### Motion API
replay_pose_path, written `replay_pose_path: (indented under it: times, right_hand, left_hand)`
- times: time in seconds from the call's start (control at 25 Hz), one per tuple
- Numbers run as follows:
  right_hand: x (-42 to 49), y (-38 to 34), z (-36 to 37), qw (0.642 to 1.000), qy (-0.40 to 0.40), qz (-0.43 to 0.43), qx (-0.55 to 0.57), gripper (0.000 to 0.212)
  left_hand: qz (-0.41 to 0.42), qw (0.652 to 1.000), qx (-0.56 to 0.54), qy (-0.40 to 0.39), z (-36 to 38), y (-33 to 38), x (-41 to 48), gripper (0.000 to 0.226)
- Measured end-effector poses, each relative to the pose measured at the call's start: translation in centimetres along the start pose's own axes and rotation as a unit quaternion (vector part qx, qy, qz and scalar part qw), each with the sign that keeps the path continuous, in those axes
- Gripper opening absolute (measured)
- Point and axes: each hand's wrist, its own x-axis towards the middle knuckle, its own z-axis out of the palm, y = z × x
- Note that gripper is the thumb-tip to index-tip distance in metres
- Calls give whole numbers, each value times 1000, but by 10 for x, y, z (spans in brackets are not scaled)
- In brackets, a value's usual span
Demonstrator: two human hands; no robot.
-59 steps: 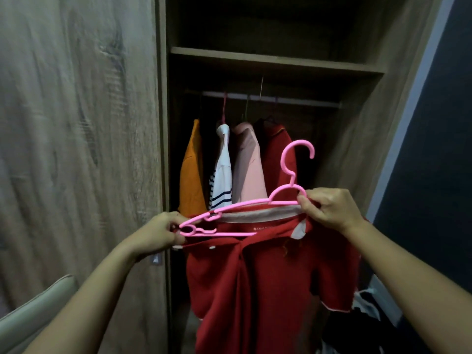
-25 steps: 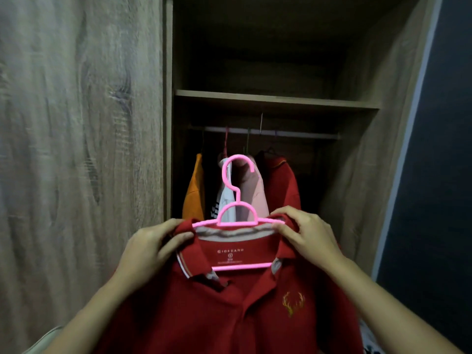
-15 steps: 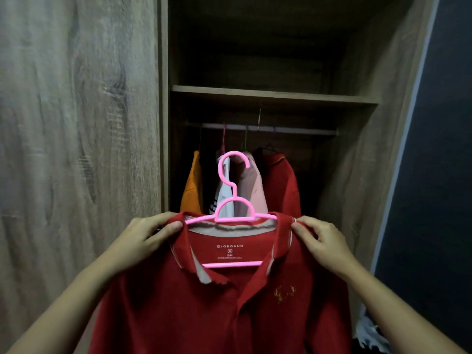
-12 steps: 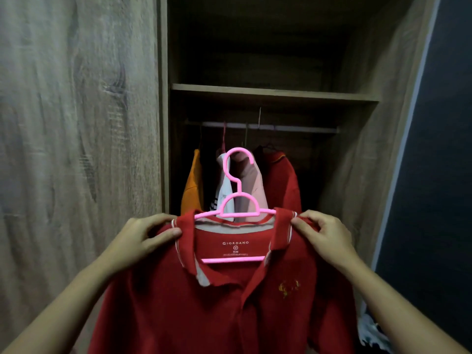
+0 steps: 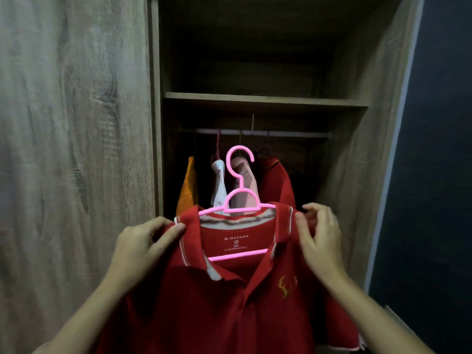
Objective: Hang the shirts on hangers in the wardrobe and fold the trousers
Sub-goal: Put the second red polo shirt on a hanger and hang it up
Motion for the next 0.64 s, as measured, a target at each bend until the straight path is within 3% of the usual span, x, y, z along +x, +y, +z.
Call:
replay_pose_path:
  times: [0.16, 0.28, 0.44, 0.52, 0.64]
  right_hand:
    - [-8, -27, 18, 986, -91, 121, 67, 59]
    - [-2, -27, 13, 975, -138, 164, 49, 43]
    - [33, -4, 13, 944, -193, 225, 146, 45]
    - [52, 7, 15, 919, -194, 295, 177, 38]
    - [74, 23, 24, 900, -211, 317, 212, 24]
  left_hand:
    - [27, 993, 112, 17, 34, 48, -4, 48]
    - [23, 983, 182, 3, 65, 85, -3, 48]
    - [24, 981, 191, -22, 104, 126, 4, 38]
    - [34, 980, 191, -39, 121, 140, 9, 39]
    - [30, 984, 155, -86, 148, 152, 26, 35]
